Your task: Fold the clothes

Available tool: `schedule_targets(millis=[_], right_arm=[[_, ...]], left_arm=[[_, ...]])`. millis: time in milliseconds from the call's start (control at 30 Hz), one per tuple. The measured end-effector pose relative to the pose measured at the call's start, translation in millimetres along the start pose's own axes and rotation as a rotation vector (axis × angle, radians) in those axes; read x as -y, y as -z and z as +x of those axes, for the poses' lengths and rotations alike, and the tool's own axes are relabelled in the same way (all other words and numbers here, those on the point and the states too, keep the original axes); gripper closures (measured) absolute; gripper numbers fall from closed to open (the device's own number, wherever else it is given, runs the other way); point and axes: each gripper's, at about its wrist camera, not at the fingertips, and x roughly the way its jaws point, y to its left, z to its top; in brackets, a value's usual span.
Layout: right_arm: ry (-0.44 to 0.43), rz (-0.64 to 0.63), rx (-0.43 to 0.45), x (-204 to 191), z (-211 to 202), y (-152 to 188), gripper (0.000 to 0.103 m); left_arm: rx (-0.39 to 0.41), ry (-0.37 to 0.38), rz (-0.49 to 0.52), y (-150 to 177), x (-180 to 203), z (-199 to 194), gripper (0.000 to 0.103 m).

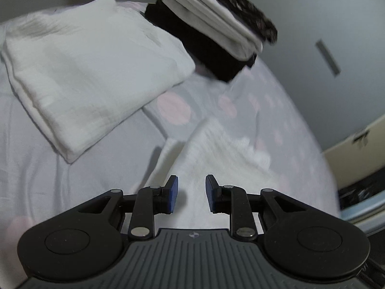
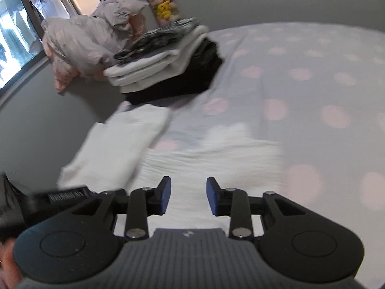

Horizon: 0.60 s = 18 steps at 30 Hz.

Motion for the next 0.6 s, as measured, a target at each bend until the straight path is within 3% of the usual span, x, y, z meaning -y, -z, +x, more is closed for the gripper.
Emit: schedule_targets(millis=[133,333,600], right_arm=[[0.06,0.03,0.012,30.0,-24.1,24.2,0.067],[0.046,0.063,-0.024,51.5,-42.3,62.3,0.067],[-0.004,0.032,-0.184,50.5,-7.5,106.1,0.073]], left_arm=[[-0.044,-0.029,0.018,5.0,3.2,3.5,0.075],[-0.093,-0.091,0.046,10.2,7.6,10.1,0.075],[-0.168,-0.246,0.112,15.1,13.4,41.3,0.075]])
